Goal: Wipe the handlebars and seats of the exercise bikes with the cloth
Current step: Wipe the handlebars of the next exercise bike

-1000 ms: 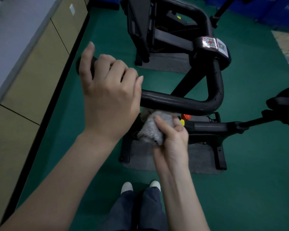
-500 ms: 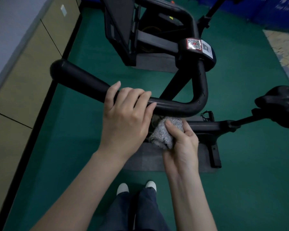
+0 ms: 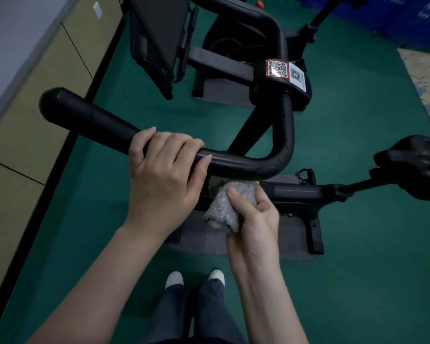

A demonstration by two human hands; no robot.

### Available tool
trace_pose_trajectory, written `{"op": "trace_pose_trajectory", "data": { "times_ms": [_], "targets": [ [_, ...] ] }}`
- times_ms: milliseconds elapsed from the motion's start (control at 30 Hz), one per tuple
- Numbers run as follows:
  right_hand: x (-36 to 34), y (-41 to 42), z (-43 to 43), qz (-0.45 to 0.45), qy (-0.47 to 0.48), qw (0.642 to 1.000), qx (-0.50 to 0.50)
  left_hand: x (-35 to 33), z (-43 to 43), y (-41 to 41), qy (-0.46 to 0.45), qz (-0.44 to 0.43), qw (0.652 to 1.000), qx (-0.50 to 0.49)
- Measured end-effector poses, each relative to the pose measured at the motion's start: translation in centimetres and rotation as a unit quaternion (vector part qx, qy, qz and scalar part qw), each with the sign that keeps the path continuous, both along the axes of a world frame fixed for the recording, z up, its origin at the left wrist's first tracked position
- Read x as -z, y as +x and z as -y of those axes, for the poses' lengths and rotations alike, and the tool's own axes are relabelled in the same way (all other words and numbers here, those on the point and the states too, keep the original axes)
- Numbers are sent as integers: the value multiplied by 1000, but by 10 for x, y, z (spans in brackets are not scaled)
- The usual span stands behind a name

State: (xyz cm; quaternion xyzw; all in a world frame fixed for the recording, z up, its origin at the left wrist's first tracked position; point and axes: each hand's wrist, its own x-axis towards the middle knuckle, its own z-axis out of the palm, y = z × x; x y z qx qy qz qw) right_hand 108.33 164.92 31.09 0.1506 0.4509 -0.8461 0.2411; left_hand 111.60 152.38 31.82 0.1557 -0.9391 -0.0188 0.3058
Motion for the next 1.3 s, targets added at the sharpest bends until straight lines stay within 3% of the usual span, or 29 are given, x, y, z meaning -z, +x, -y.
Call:
{"op": "trace_pose_trajectory", "data": {
  "times_ms": [67,200,267,367,433,600,700,867,1100,1233,1300],
  "targets": [
    [2,-1,-1,0,13,1000,9,1,0,0,-4,-2,1000,0],
    [5,-13,-18,-68,132,972,181,1,0,-1,-2,-6,1000,-1],
    [3,-15,-20,-190,234,927,223,2,0,-1,-1,-10,1000,-4],
    [9,-12,-12,-368,356,838,187,2,0,-1,-3,-11,1000,-5],
    [16,-7,-8,-414,406,795,175,2,-1,-1,-3,-12,1000,-5],
    [25,1,-6,-488,445,734,161,3,0,-1,-4,-12,1000,-7],
    [25,-7,-7,-504,442,721,174,4,0,-1,-4,-11,1000,-6],
    [18,-24,-10,-472,445,730,215,4,0,-1,-2,-12,1000,-4],
    [20,-13,-8,-560,448,679,158,4,1,-2,-3,-9,1000,-2],
    [8,-25,-14,-509,459,708,171,3,1,-1,-2,-10,1000,-2],
    [4,-21,-12,-529,467,695,140,3,0,-1,0,-8,1000,-4]
  ]
}}
